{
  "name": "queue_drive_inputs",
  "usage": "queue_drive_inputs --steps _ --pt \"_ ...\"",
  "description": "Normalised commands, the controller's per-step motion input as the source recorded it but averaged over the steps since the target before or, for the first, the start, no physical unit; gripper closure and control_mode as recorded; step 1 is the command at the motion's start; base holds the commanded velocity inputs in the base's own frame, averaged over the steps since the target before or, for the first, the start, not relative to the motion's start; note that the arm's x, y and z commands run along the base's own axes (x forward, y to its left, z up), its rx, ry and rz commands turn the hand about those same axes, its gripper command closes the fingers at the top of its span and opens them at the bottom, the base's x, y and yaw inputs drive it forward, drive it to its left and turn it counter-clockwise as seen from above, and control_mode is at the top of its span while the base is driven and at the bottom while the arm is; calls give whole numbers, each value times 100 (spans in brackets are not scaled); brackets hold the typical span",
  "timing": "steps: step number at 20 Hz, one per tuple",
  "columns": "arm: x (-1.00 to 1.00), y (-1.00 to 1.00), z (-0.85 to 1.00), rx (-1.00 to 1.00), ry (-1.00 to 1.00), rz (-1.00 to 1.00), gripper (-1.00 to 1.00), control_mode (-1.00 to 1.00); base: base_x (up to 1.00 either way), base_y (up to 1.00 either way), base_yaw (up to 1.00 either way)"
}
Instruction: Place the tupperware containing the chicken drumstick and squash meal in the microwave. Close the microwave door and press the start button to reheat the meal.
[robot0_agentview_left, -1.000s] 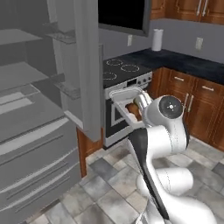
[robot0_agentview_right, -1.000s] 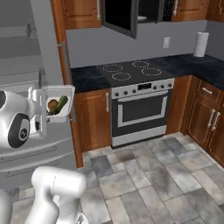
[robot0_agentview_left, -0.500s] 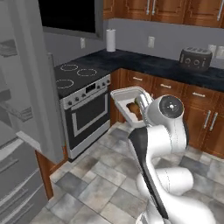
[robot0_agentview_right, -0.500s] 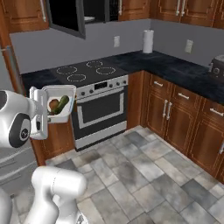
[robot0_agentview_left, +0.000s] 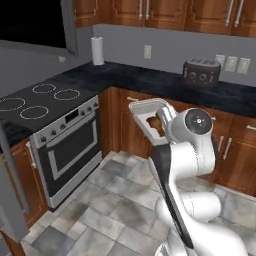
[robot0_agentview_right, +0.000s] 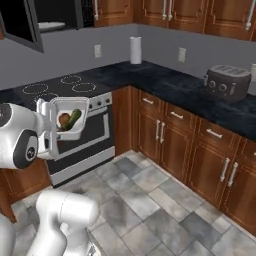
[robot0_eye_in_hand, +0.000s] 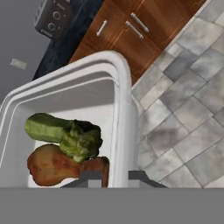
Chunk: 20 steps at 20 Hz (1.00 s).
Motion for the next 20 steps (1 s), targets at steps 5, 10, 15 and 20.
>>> queue_drive_inputs --steps 5,10,15,20 --pt "0 0 0 0 0 0 100 100 100 -14 9" --pt "0 0 0 0 0 0 100 100 92 -24 34" --pt "0 0 0 0 0 0 100 100 79 -8 44" --pt "0 0 0 0 0 0 100 100 67 0 48"
